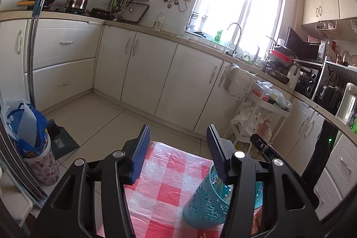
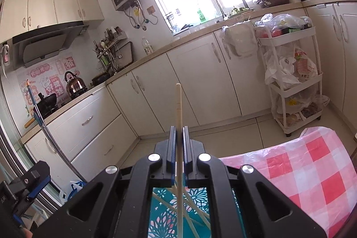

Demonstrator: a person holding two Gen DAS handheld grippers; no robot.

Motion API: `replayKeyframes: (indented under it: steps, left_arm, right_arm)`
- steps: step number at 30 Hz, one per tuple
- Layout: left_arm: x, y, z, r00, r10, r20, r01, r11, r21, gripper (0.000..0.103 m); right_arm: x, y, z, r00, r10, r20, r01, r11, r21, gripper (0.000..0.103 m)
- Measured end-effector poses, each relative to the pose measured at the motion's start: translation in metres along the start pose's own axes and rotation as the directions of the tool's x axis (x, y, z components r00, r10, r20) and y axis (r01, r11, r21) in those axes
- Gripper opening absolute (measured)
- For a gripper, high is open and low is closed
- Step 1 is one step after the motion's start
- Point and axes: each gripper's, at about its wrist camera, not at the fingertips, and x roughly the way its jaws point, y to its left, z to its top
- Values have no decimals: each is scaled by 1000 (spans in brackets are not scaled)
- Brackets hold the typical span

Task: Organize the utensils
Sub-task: 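Lower the chopstick into the basket and open the right tool, then move both tools down and close them on single chopsticks from the pile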

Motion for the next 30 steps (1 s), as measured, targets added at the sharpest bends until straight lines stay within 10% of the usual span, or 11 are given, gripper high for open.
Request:
replayKeyframes:
  steps: [11,18,24,30]
  left_arm:
    - [-2,-7,-1,1000,3,-13,-2,999,37,52]
    - [11,4,-6,995,18,-103,-17,1000,16,56]
    - [21,15,-16,983,55,-177,-50,998,32,57]
    - [25,17,-46,958,81,-276,-59,994,90,58]
  right_arm:
    - [-32,-8,-17,999,14,-50,-14,1000,3,7]
    - [-98,-26,-58,991,-18,-130,15,1000,-27,28]
    - [-91,-42,-136,900,-78,-428,56,996,-63,24]
    - [-64,-25,-173,838,-129,-530,39,983,-179,22]
